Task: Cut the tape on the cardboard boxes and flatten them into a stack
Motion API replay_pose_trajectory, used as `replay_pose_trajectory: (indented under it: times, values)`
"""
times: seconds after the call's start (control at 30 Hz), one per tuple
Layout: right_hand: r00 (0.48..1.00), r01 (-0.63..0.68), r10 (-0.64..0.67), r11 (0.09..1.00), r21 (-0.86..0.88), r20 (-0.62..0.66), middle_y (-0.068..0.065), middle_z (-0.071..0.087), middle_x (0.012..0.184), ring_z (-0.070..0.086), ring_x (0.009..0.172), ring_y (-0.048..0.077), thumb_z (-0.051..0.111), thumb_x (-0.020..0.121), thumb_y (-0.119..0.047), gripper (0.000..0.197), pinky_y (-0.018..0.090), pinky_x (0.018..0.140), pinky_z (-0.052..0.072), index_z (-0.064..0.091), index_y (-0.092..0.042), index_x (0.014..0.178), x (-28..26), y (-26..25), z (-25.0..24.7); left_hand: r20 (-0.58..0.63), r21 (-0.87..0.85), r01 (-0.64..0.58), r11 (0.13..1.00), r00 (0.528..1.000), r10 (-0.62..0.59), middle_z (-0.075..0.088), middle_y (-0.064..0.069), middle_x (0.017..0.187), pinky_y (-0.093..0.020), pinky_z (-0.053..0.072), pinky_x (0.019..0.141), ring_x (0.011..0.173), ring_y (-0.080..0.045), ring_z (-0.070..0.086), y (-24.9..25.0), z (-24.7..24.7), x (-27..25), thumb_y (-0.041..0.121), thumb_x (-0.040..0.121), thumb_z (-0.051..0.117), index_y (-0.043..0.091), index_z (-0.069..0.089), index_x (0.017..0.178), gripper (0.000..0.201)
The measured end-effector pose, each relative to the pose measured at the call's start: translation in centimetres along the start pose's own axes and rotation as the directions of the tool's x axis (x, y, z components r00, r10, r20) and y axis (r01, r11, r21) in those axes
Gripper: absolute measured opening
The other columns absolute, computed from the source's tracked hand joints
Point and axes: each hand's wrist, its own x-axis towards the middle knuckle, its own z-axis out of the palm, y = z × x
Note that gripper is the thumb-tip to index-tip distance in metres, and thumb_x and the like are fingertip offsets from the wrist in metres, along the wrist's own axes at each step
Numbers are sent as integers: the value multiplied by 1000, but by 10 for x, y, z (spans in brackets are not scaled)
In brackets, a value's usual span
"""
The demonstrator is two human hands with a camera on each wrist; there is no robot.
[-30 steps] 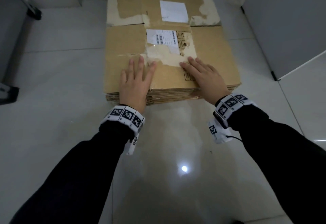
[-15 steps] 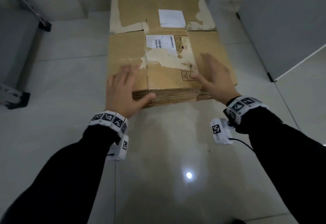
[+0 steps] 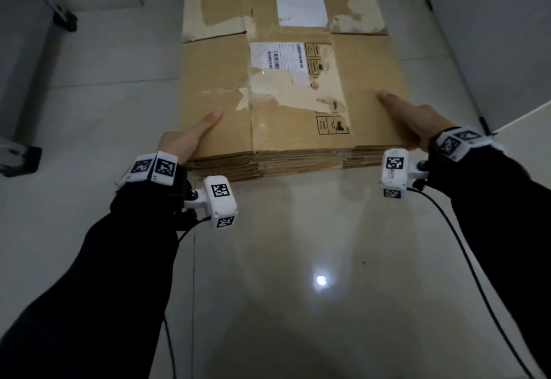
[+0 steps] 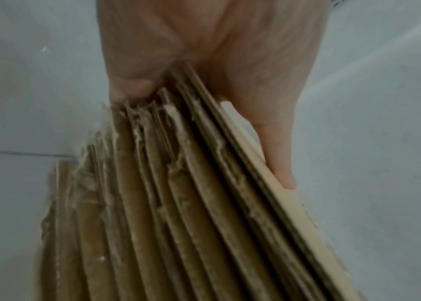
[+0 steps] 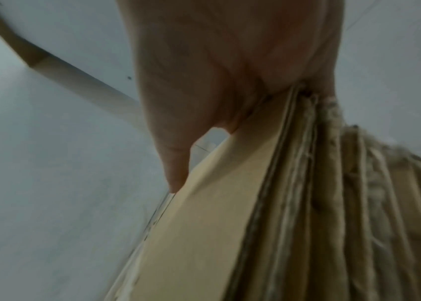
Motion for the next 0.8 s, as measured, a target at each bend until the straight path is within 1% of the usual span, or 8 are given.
replay_pose_trajectory:
  times: [0.2,0.3,0.37,0.43,0.47,0.57,0.67,0.8]
  values:
    - [998,17,-18,1000,7,58,13,51,135,54,117,32,59,48,-84,120,45,103,42,43,-6,137,-1,6,5,-3,55,-24,998,1000,24,59,-9,128,-41,45,101,108,-29,60,4,-13,-8,79,43,74,5,50,132,118]
    - [984,164,-173,970,-179,-39,15,32,150,39,132,36,54,71,-77,110,50,111,29,9,-14,150,-16,-1,7,-134,242,-160,957,971,196,50,-7,138,-39,39,106,123,-29,51,10,-8,-17,74,61,68,11,40,139,104]
    - [835,479,-543,798,-366,-92,12,17,157,21,142,30,51,81,-69,100,52,117,11,2,-18,151,-40,-2,17,-163,499,-466,730,778,607,37,-11,149,-42,30,112,135,-30,37,13,5,-29,72,69,63,17,31,144,98]
    - [585,737,-797,445,-508,151,7,3,160,3,146,22,50,80,-70,99,49,117,1,2,-22,152,-62,2,35,182,658,-680,323,560,808,12,-10,159,-46,13,118,145,-27,12,16,27,-45,75,71,58,22,17,150,104]
    - [479,791,-822,253,-558,306,5,0,160,0,147,21,49,77,-73,101,49,117,2,2,-24,152,-65,6,45,359,695,-702,156,527,771,-3,-7,160,-47,3,118,147,-25,-1,16,39,-51,79,68,55,23,7,152,112]
    - [377,756,-799,-28,-654,469,1,3,160,3,147,20,57,73,-70,103,47,116,6,3,-31,151,-55,15,58,486,766,-643,-11,567,665,-18,-5,159,-46,-5,117,146,-21,-16,7,61,-44,74,66,63,22,-9,152,123]
    - [391,714,-802,-46,-699,451,-1,7,160,8,147,21,70,71,-54,104,46,115,10,6,-32,151,-44,20,62,470,780,-625,-23,562,680,-12,-7,160,-45,0,117,147,-23,-10,-3,65,-30,52,75,71,20,-5,152,113]
    - [440,691,-765,-46,-721,471,3,11,159,13,146,25,71,71,-53,104,50,113,16,9,-28,151,-51,16,62,478,791,-612,-14,604,638,-14,-6,159,-45,0,117,147,-23,-11,2,66,-38,50,79,67,20,-6,152,108]
